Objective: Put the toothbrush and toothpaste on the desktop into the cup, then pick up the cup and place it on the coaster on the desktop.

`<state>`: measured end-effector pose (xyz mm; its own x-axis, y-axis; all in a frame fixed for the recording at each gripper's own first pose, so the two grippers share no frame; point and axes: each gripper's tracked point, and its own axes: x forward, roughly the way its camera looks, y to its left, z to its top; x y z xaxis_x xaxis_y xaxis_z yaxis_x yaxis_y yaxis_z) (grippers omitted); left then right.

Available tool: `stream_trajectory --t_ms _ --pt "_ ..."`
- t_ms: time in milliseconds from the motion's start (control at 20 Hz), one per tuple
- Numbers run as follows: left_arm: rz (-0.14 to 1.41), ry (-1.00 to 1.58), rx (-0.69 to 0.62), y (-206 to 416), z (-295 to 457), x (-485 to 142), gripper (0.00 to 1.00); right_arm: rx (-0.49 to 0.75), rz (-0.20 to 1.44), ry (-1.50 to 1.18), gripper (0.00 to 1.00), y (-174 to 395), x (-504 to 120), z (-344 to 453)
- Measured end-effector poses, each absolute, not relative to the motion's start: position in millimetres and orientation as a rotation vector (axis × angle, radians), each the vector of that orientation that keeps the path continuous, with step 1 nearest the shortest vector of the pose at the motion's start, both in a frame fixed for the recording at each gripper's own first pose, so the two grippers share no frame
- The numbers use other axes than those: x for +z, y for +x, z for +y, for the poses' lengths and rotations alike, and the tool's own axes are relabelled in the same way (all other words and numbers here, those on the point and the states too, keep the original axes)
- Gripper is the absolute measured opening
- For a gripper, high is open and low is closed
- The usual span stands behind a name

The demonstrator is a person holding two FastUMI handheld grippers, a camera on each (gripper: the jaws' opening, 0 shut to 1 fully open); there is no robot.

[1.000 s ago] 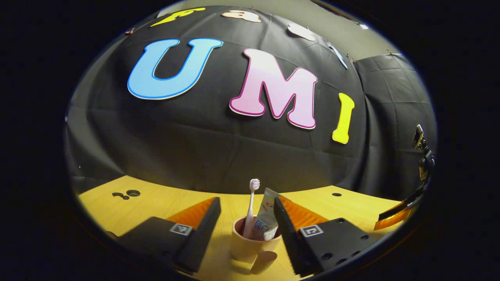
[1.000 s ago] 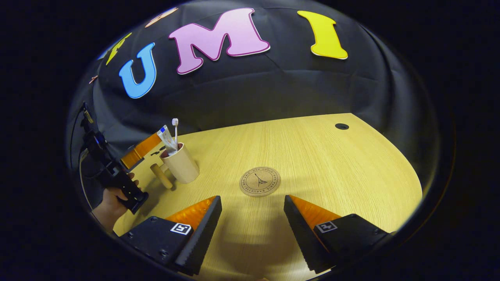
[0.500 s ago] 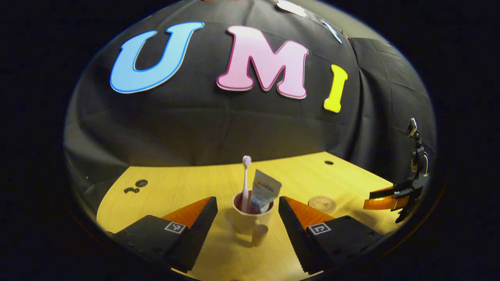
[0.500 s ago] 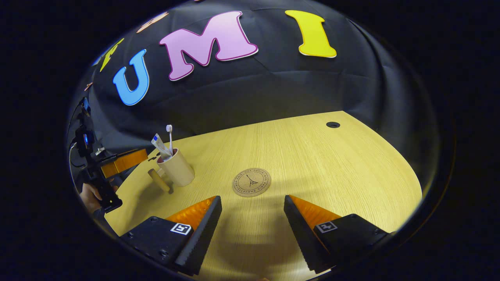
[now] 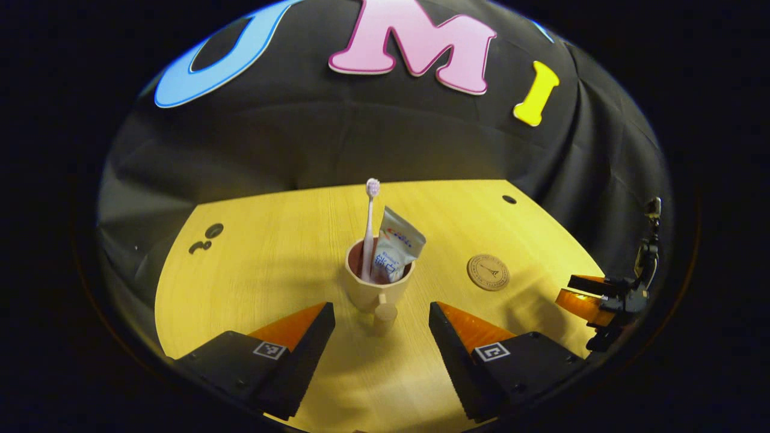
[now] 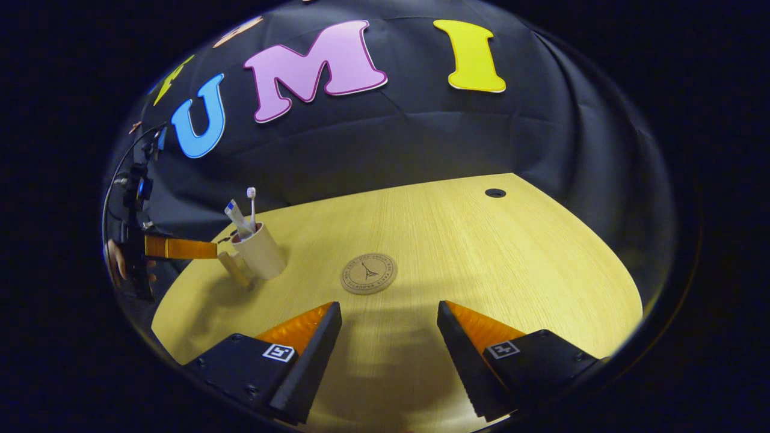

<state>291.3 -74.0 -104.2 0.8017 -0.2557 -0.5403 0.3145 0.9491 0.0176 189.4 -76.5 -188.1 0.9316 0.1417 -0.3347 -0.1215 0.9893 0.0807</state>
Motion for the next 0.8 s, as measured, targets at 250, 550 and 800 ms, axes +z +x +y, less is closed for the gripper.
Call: stream_trajectory --t_ms 250,550,800 --pt "0.742 0.096 -0.309 303 -85 -129 0.98 0.017 0.365 0.042 0.98 189 -200 -145" --pt "0.897 0.145 -0.265 321 -89 -167 0.98 -0.065 0.389 0.071 0.98 180 -207 -192" --pt "0.941 0.120 -0.244 335 -90 -175 0.98 -0.070 0.396 0.101 0.98 180 -207 -196"
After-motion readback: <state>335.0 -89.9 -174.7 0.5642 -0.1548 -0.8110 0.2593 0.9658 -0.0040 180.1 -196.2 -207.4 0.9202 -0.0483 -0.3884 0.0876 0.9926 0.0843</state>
